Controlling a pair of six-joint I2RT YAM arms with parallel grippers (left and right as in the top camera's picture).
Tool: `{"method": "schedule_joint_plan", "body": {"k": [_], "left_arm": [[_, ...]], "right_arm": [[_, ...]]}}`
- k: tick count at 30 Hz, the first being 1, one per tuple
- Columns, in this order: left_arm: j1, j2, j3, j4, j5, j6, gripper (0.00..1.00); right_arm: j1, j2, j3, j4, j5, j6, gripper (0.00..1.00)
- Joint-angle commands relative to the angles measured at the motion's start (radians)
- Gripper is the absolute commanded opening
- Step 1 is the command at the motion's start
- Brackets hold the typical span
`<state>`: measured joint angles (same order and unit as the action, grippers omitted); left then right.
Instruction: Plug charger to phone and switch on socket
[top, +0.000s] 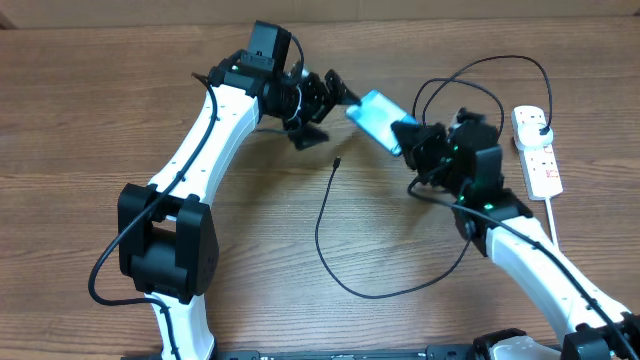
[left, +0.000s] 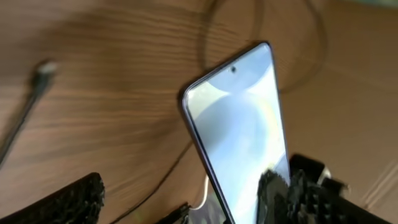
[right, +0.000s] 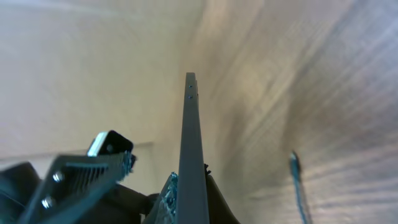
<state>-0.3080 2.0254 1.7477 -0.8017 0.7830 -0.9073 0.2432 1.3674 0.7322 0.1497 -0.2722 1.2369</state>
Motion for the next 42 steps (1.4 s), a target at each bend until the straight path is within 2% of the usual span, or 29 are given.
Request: {"method": "schedule_joint_plan", "body": {"k": [1,8,13,20,34,42], "left_arm": [[-0.005,0.0,0.023,0.094,0.167,0.04,0.93],[-0.005,0.0,0.023,0.284,0.278,-0.126,0.87],[-0.005,0.0,0.023,0.42,0.291,-0.267,0.82],[-0.007,0.0,0.023,0.47,0.256,-0.325,0.75],[-0.007,0.0,0.023,0.47,0.214,-0.332,0.36],[-0.007,0.0,0.023,0.47,0.208,-0.357,0.18]], "right_arm": [[-0.009,-0.034,0.116,0.012,0.01,0.074,0.04],[0.0,-0.034,0.193,0.012,0.056,0.211,0.04],[0.035,-0.03,0.193,-0.005,0.109,0.304,0.04],[0.107,-0.008,0.193,-0.002,0.193,0.415,0.04],[0.142,0.042,0.193,0.013,0.194,0.492,0.04],[0.144,0.046,0.193,0.021,0.192,0.535,0.04]]}}
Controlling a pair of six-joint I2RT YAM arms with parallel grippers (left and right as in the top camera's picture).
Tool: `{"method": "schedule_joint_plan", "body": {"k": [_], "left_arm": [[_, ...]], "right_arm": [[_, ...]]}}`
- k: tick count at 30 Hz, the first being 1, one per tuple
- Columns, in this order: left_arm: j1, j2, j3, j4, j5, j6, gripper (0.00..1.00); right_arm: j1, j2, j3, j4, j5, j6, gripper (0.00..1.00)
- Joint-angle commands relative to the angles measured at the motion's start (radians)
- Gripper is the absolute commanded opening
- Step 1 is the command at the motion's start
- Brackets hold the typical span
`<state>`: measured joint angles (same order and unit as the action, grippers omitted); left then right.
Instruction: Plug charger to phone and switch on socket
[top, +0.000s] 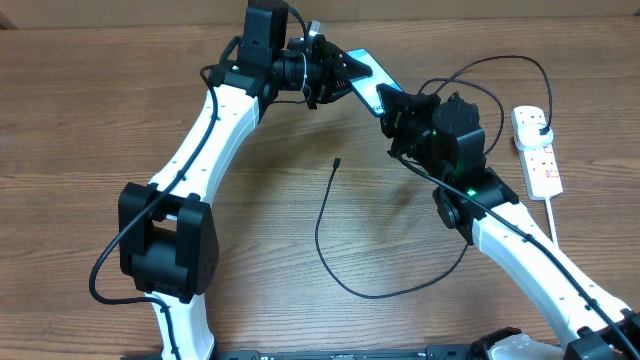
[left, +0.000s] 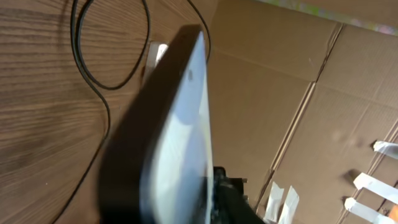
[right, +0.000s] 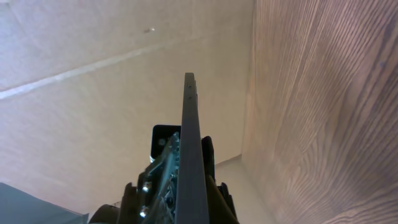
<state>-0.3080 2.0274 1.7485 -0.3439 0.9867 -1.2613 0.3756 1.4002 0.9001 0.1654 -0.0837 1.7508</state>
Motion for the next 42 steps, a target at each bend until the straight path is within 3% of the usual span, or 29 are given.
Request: {"method": "schedule_joint_plan", "body": {"k": [1,31,36,42], "left_arm": [[-0.007,-0.002,0.022,0.012,0.003,-0.003,0.17],[-0.033,-0.002,0.022,0.005,-0.111,-0.003,0.12],[-0.033,-0.002,0.022,0.004,-0.116,-0.003,0.04],[-0.032,-0.002,0.022,0.004,-0.125,0.012,0.04]], "right_arm": [[0.011,0.014,0.025,0.005,0.003,0.031,0.04],[0.029,0.017,0.025,0.039,-0.034,0.083,0.04],[0.029,0.017,0.025,0.039,-0.041,0.082,0.04],[0.029,0.017,0.025,0.034,-0.041,0.081,0.26]]}}
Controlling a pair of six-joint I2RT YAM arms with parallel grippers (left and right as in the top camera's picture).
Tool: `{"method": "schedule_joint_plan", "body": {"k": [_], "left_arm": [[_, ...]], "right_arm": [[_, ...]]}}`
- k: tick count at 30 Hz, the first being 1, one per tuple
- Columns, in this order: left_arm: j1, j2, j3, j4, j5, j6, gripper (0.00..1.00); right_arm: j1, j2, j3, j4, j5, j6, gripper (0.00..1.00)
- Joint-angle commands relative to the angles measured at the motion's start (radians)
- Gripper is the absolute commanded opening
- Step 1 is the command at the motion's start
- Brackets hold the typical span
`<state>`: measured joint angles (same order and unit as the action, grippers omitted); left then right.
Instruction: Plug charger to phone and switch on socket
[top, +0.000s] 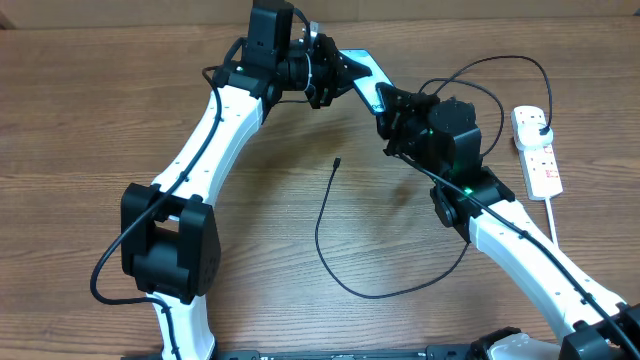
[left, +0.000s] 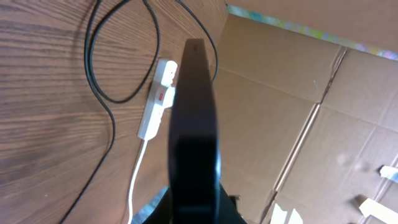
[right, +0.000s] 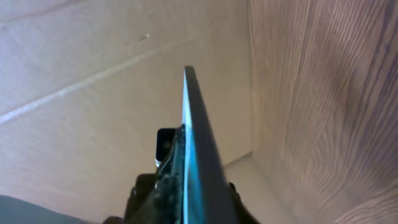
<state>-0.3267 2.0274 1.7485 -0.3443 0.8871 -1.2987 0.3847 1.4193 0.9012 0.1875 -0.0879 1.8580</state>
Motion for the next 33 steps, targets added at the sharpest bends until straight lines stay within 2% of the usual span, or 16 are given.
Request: {"method": "schedule_joint_plan", "body": {"k": [1,2,5,8,12,15,18,21,24,28,33], "left_arm": [[-0.013,-0.002,0.022,0.004,-0.028,0.056,0.04],[-0.01,-0.002,0.022,0.004,-0.033,0.076,0.04],[0.005,-0.002,0.022,0.001,-0.032,0.135,0.04],[0.032,-0.002,0.022,-0.037,-0.03,0.233,0.04],[0.088,-0.002,0.022,-0.167,-0.03,0.415,0.04],[0.138,-0.002,0.022,-0.28,-0.007,0.55,0.04],[0.204,-0.002,0.023,-0.363,0.129,0.737,0.04],[0.27,-0.003,0.023,-0.457,0.246,0.867,0.04],[0.332,-0.003,0.023,-0.546,0.319,0.934,0.04],[0.43,-0.006,0.023,-0.59,0.429,0.963,0.04],[0.52,-0.008,0.023,-0.61,0.509,0.962,0.04]], "right_arm": [[0.02,-0.002,0.024,0.011,-0.037,-0.032,0.29],[0.02,-0.002,0.024,-0.005,-0.037,-0.033,0.34],[0.02,-0.002,0.024,-0.055,-0.036,-0.049,0.4],[0.001,-0.002,0.024,-0.126,-0.026,-0.177,0.46],[-0.056,-0.003,0.024,-0.274,-0.03,-0.352,0.52],[-0.116,-0.003,0.024,-0.38,-0.074,-0.547,0.54],[-0.181,-0.003,0.024,-0.504,-0.109,-0.756,0.54],[-0.236,-0.003,0.024,-0.603,-0.187,-0.978,0.54],[-0.249,-0.003,0.024,-0.651,-0.299,-1.149,0.54],[-0.221,-0.003,0.029,-0.726,-0.341,-1.184,0.53],[-0.136,0.018,0.126,-0.829,-0.282,-1.205,0.53]]}}
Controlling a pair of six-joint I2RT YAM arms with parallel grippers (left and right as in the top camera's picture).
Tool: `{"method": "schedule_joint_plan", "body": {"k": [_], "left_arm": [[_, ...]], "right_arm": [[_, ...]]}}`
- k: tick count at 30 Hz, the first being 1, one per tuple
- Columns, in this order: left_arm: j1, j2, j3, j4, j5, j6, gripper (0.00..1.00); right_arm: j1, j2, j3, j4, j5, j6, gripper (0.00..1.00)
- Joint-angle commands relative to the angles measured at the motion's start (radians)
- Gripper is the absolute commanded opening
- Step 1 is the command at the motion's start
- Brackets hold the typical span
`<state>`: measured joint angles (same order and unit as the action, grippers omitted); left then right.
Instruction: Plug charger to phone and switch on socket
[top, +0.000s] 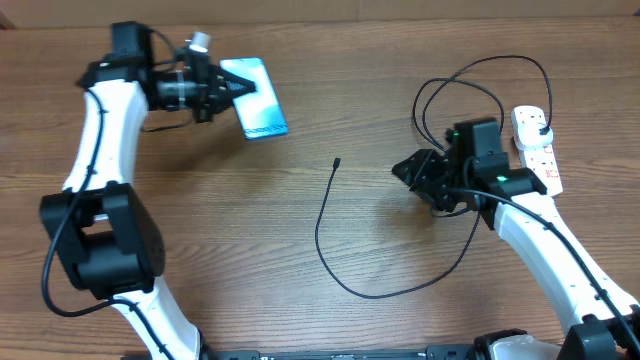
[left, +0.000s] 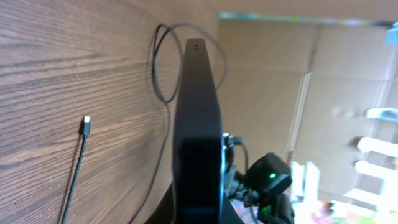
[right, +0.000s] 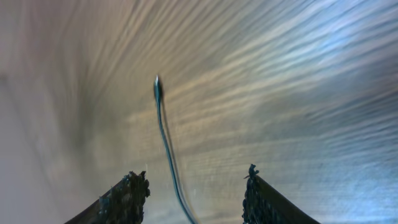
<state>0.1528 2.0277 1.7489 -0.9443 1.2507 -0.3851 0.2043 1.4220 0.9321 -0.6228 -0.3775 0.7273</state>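
Observation:
The phone (top: 255, 96), light blue, is held above the table at the back left by my left gripper (top: 212, 87), which is shut on its end. In the left wrist view it shows edge-on as a dark slab (left: 198, 124). The black charger cable (top: 325, 225) lies on the table in the middle, its plug tip (top: 337, 161) free. My right gripper (top: 415, 172) is open and low over the table at the right, with the cable (right: 166, 149) running between its fingers and the plug tip (right: 157, 83) ahead. The white socket strip (top: 537, 150) lies at the far right.
The cable's other end loops near the back right (top: 470, 85) and runs to the socket strip. Cardboard walls stand behind the table. Bare wooden tabletop (top: 200, 250) spreads across the front and left.
My right gripper has let go of the phone and now stands open, low over the cable at the right. My left gripper has carried the phone from the back centre to the back left.
At first my right gripper held the phone near the centre with the left gripper open beside it. Then both grippers gripped it at the back centre. Now the left alone holds it at the back left, and the right is open over the cable.

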Motion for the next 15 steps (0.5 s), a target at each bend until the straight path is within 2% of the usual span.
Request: {"method": "schedule_joint_plan", "body": {"k": [1,7,9,12,15], "left_arm": [[0.051,-0.008,0.022,-0.021,0.156,0.049,0.04],[0.065,-0.008,0.022,-0.046,0.283,0.048,0.04],[0.065,-0.008,0.022,-0.047,0.296,0.049,0.04],[0.064,-0.008,0.022,-0.048,0.263,0.049,0.04],[0.06,-0.008,0.022,-0.063,0.227,0.049,0.04]], "right_arm": [[0.062,0.033,0.13,-0.045,0.023,-0.075,0.53],[0.154,0.253,0.403,-0.211,0.063,-0.101,0.52],[0.178,0.333,0.467,-0.218,0.063,-0.095,0.5],[0.207,0.437,0.503,-0.184,0.063,-0.03,0.4],[0.219,0.497,0.503,-0.142,0.063,0.008,0.38]]}}
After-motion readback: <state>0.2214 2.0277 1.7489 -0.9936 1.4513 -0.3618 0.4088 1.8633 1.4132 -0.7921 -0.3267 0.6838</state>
